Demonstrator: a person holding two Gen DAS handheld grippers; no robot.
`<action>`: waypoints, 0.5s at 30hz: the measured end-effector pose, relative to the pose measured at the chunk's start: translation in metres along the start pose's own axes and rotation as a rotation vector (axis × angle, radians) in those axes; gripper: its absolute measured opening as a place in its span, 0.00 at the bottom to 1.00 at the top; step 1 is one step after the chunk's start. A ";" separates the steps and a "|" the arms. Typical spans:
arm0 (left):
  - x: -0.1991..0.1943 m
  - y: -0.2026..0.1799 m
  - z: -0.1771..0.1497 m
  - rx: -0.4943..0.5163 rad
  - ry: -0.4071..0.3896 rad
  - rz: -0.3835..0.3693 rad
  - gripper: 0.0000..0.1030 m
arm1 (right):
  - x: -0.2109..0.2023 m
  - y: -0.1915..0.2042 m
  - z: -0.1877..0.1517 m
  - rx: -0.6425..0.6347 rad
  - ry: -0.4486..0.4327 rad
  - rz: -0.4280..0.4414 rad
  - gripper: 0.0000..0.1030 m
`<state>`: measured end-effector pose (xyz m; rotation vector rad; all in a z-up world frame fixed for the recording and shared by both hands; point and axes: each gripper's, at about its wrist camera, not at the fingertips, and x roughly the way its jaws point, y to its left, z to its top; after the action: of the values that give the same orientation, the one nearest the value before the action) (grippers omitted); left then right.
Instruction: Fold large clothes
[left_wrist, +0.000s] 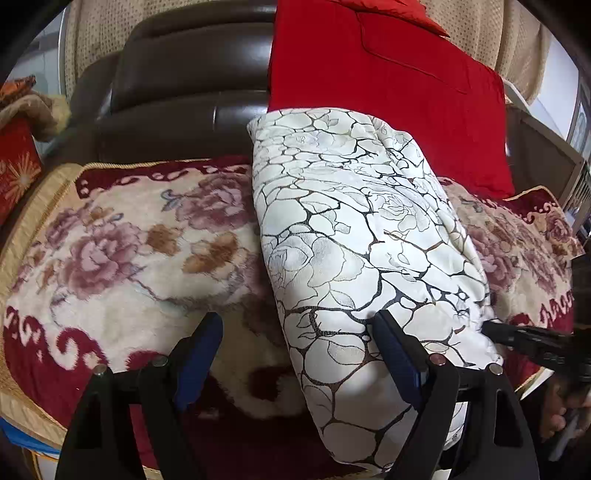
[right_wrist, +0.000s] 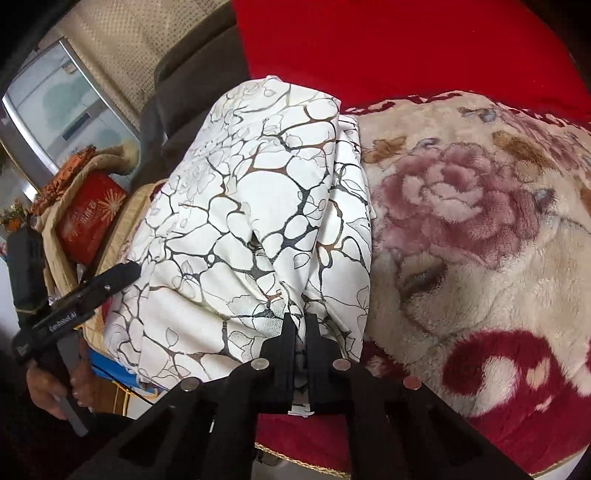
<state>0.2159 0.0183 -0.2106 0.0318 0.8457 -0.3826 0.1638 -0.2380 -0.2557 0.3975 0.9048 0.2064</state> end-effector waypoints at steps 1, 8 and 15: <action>0.001 0.000 0.000 -0.004 0.005 -0.012 0.82 | 0.006 -0.005 0.000 0.006 0.005 0.010 0.04; -0.001 0.006 0.000 -0.024 -0.008 0.001 0.82 | -0.012 -0.022 0.011 0.094 0.012 0.136 0.11; -0.011 0.008 0.000 -0.026 -0.026 0.014 0.82 | -0.056 -0.010 0.029 0.041 -0.064 0.141 0.13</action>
<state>0.2118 0.0297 -0.2034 0.0088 0.8242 -0.3580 0.1532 -0.2736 -0.2033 0.5039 0.8201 0.3032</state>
